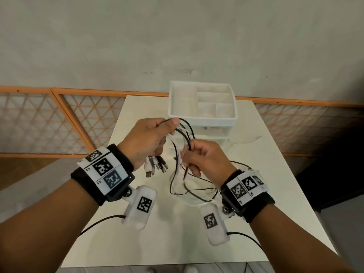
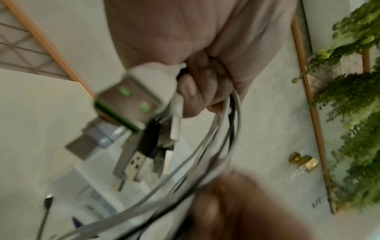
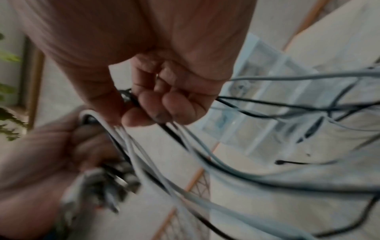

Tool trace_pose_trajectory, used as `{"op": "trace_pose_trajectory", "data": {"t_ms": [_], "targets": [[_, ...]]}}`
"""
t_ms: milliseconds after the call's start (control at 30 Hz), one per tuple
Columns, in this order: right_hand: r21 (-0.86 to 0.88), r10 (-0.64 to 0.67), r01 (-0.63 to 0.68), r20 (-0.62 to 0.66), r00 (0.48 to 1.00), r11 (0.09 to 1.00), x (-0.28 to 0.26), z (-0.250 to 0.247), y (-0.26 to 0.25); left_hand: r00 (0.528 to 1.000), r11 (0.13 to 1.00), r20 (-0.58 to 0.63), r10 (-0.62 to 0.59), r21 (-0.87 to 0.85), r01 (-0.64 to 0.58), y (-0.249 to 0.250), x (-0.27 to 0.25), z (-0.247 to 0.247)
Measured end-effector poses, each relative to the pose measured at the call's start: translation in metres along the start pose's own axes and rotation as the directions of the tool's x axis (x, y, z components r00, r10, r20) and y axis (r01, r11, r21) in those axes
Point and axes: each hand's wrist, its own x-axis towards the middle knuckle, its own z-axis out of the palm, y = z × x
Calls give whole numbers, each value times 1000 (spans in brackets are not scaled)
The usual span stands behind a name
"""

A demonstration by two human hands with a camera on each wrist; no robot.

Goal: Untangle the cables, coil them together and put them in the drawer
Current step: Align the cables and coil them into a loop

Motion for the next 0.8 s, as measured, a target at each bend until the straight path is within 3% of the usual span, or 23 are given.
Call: {"op": "trace_pose_trajectory", "data": {"t_ms": [33, 100, 200, 267, 400, 467, 500, 567, 633, 667, 733, 800], "targets": [[-30, 33, -33, -6, 999, 999, -1, -2, 11, 999, 999, -29, 15, -37, -16, 5, 1, -3], [-286, 60, -72, -48, 997, 956, -4, -9, 34, 995, 993, -95, 39, -111, -49, 15, 3, -9], [-685, 79, -146, -128, 989, 714, -7, -33, 80, 982, 974, -180, 48, -209, -86, 25, 5, -18], [-731, 144, -214, -158, 977, 649, -12, -47, 98, 976, 960, -217, 35, -266, -93, 24, 7, -19], [-661, 196, -293, -218, 956, 691, -6, -68, 83, 963, 975, -267, 45, -199, -100, 10, 14, -15], [-560, 69, -231, -294, 953, 795, 3, -79, 43, 956, 994, -291, 31, -93, -61, 0, 19, -18], [-498, -30, -173, -372, 928, 850, 8, -86, 21, 952, 998, -305, 12, -49, -29, -6, 22, -21], [-375, -218, -6, -552, 805, 927, 10, -97, -21, 941, 999, -338, -34, -14, 31, -17, 24, -22], [-462, -401, 105, -608, 685, 880, 6, -102, -40, 929, 998, -366, -60, -41, 48, -21, 25, -21], [-546, -441, 65, -595, 672, 835, 4, -104, -37, 920, 996, -386, -63, -76, 36, -18, 25, -20], [-707, -381, -175, -552, 741, 685, 2, -112, -4, 899, 980, -432, -72, -197, -16, -6, 26, -23], [-749, -64, -432, -530, 846, 502, -1, -121, 48, 880, 951, -468, -77, -301, -77, 8, 26, -29]]}}
